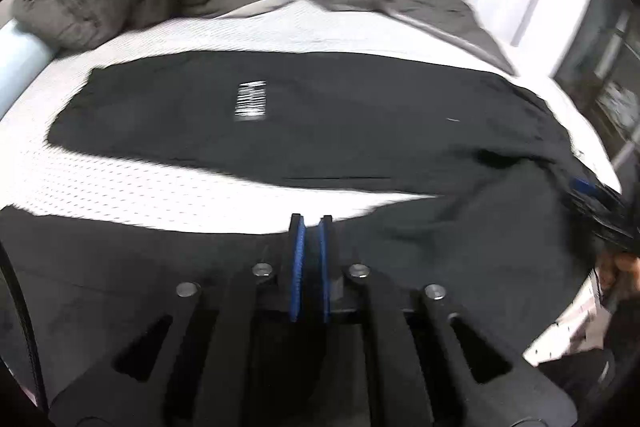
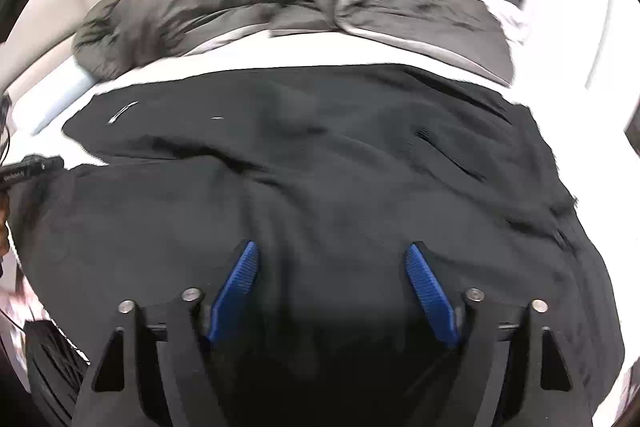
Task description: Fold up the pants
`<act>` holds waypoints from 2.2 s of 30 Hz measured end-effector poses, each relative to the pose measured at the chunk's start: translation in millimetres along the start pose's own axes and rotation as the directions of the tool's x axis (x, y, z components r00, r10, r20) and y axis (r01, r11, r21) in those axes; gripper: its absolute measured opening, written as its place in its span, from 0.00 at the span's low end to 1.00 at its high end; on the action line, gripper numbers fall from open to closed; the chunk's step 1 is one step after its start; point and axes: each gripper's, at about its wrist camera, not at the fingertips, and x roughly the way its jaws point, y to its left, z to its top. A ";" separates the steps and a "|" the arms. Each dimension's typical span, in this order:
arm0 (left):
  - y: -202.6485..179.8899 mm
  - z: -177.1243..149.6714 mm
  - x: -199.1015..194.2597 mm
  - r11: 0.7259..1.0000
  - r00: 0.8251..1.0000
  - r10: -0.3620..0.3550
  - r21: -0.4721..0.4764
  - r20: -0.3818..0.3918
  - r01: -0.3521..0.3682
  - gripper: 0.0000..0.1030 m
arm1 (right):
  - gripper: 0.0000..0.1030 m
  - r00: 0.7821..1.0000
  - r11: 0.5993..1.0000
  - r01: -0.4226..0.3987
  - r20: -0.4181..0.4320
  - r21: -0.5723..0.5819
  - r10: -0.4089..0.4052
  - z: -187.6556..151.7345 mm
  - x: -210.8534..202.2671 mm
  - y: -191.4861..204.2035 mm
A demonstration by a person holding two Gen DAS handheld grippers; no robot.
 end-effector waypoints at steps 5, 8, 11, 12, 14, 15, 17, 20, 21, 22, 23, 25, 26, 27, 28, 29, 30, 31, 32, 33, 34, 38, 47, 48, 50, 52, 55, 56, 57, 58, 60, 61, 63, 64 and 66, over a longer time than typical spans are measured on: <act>-22.1 -19.2 33.4 0.994 0.995 0.055 0.096 -0.085 -0.047 0.17 | 0.30 0.994 0.997 -0.071 -0.087 -0.027 0.069 12.1 34.6 7.3; -11.9 -24.8 30.6 0.996 0.997 0.026 0.082 -0.069 -0.020 0.17 | 0.28 0.996 0.999 -0.042 -0.082 -0.017 0.041 6.5 25.3 -21.7; -4.7 -23.0 28.2 0.997 0.997 0.018 0.074 -0.072 -0.013 0.17 | 0.27 0.977 0.982 0.180 -0.105 -0.051 -0.185 -9.5 19.5 -68.7; -1.7 -25.7 23.4 0.998 0.997 0.012 0.068 -0.071 -0.008 0.17 | 0.27 0.975 0.982 0.187 -0.114 -0.025 -0.188 -15.0 17.8 -86.4; 0.3 -28.3 20.0 0.999 0.998 0.003 0.053 -0.061 0.000 0.17 | 0.28 0.981 0.984 0.165 -0.115 0.064 -0.157 -23.9 9.7 -116.6; 4.8 -28.7 18.8 0.999 0.999 0.002 0.041 -0.049 0.000 0.17 | 0.28 0.977 0.977 0.195 -0.107 0.087 -0.185 -26.3 4.9 -121.9; 3.5 -35.9 5.9 0.999 0.999 0.037 0.013 -0.020 -0.036 0.25 | 0.30 0.972 0.969 0.225 -0.094 0.097 -0.217 -28.8 -6.0 -117.2; -7.4 -40.8 -17.1 0.997 0.997 0.073 0.012 0.031 -0.073 0.74 | 0.51 0.986 0.983 0.167 -0.029 0.077 -0.165 -29.2 -30.5 -86.4; -15.9 -43.7 -28.0 0.998 0.996 0.067 0.012 0.066 -0.068 0.87 | 0.63 0.996 0.995 0.094 0.007 0.045 -0.094 -29.8 -40.1 -67.2; -24.0 -45.6 -34.6 0.999 0.995 0.047 0.021 0.093 -0.049 0.88 | 0.67 0.999 0.999 0.044 0.027 0.011 -0.044 -30.3 -45.3 -52.4; -42.1 -48.7 -40.4 0.998 0.994 -0.005 0.062 0.109 -0.002 0.90 | 0.70 0.999 0.999 -0.011 0.043 -0.039 0.013 -29.9 -48.2 -31.8; -70.6 -50.9 -35.7 0.991 0.994 -0.036 0.131 0.099 0.023 0.99 | 0.71 0.996 0.988 -0.080 0.020 -0.135 0.083 -26.9 -42.4 7.5; -88.0 -51.6 -30.4 0.984 0.995 -0.028 0.180 0.101 0.009 0.99 | 0.71 0.995 0.980 -0.095 -0.003 -0.178 0.096 -23.5 -33.6 28.0; -105.7 -52.3 -23.3 0.974 0.994 -0.020 0.226 0.105 -0.004 0.99 | 0.71 0.994 0.972 -0.111 -0.017 -0.209 0.110 -22.4 -26.3 43.0; -116.6 -52.7 -16.8 0.968 0.995 -0.030 0.251 0.094 0.005 0.99 | 0.71 0.990 0.963 -0.140 -0.031 -0.229 0.136 -21.7 -17.8 56.0; -130.1 -54.6 -4.2 0.961 0.996 -0.071 0.272 0.044 0.057 0.99 | 0.71 0.986 0.959 -0.168 -0.053 -0.230 0.160 -20.9 -7.3 65.0; -135.7 -57.1 4.2 0.955 0.996 -0.090 0.283 0.006 0.085 0.99 | 0.71 0.984 0.958 -0.177 -0.070 -0.225 0.166 -19.9 1.4 68.5; -138.7 -60.3 11.7 0.952 0.996 -0.086 0.294 -0.023 0.089 0.99 | 0.70 0.984 0.959 -0.174 -0.081 -0.225 0.160 -20.5 6.4 70.5; -135.5 -66.5 19.4 0.950 0.998 -0.040 0.309 -0.039 0.050 1.00 | 0.70 0.983 0.957 -0.178 -0.075 -0.229 0.165 -22.8 4.8 68.6; -127.7 -69.8 18.7 0.951 0.999 -0.034 0.307 -0.026 0.041 1.00 | 0.70 0.986 0.958 -0.165 -0.065 -0.235 0.154 -26.3 0.2 63.1; -116.9 -72.8 15.5 0.954 0.999 -0.047 0.296 -0.013 0.049 1.00 | 0.70 0.992 0.963 -0.124 -0.056 -0.238 0.114 -30.7 -4.7 51.2; -41.4 -80.6 -5.7 0.977 1.000 -0.005 0.215 0.012 0.002 1.00 | 0.73 0.997 0.992 0.069 -0.038 -0.102 -0.074 -60.5 -26.4 -41.6; 131.8 -92.9 -64.1 0.947 0.946 0.321 -0.042 0.045 -0.319 1.00 | 0.81 0.946 0.917 0.322 -0.041 0.237 -0.321 -104.8 -70.1 -161.2; 147.7 -92.2 -66.8 0.934 0.934 0.354 -0.069 0.042 -0.351 1.00 | 0.81 0.948 0.917 0.315 -0.040 0.246 -0.315 -106.1 -71.7 -161.1; 187.0 -92.9 -76.2 0.922 0.929 0.368 -0.140 0.036 -0.360 0.99 | 0.81 0.947 0.919 0.317 -0.032 0.234 -0.319 -109.6 -75.9 -155.2; 204.1 -95.6 -82.8 0.925 0.936 0.351 -0.167 0.031 -0.341 0.97 | 0.81 0.957 0.925 0.288 -0.027 0.247 -0.290 -111.3 -79.4 -153.2; 199.6 -97.1 -93.5 0.915 0.920 0.389 -0.138 0.047 -0.380 0.95 | 0.81 0.962 0.928 0.268 -0.024 0.258 -0.272 -116.9 -87.6 -154.2; 190.3 -98.9 -99.0 0.919 0.923 0.379 -0.146 0.064 -0.367 0.95 | 0.81 0.962 0.926 0.270 -0.022 0.262 -0.274 -118.0 -90.5 -152.3; 191.1 -101.9 -106.5 0.924 0.930 0.359 -0.172 0.083 -0.341 0.95 | 0.81 0.964 0.926 0.261 -0.016 0.273 -0.267 -119.4 -91.5 -154.6; 188.2 -108.2 -115.0 0.926 0.935 0.343 -0.199 0.094 -0.320 0.95 | 0.81 0.969 0.927 0.235 -0.002 0.293 -0.246 -123.9 -98.6 -153.9; 193.1 -115.9 -127.6 0.925 0.949 0.292 -0.288 0.116 -0.249 0.95 | 0.81 0.979 0.923 0.179 0.031 0.340 -0.201 -140.3 -120.9 -154.0; 198.1 -121.4 -132.8 0.921 0.955 0.268 -0.326 0.130 -0.214 0.92 | 0.81 0.982 0.919 0.160 0.040 0.360 -0.186 -144.3 -125.6 -153.3; 207.4 -133.8 -140.3 0.897 0.963 0.227 -0.415 0.142 -0.150 0.84 | 0.81 0.989 0.907 0.106 0.051 0.407 -0.139 -152.2 -127.6 -155.4; 210.4 -136.9 -137.7 0.889 0.970 0.203 -0.441 0.135 -0.125 0.77 | 0.81 0.993 0.902 0.073 0.057 0.426 -0.107 -158.3 -130.6 -156.1; 212.7 -143.0 -127.4 0.883 0.979 0.170 -0.458 0.109 -0.102 0.65 | 0.81 0.996 0.890 0.026 0.065 0.456 -0.062 -169.2 -131.6 -156.1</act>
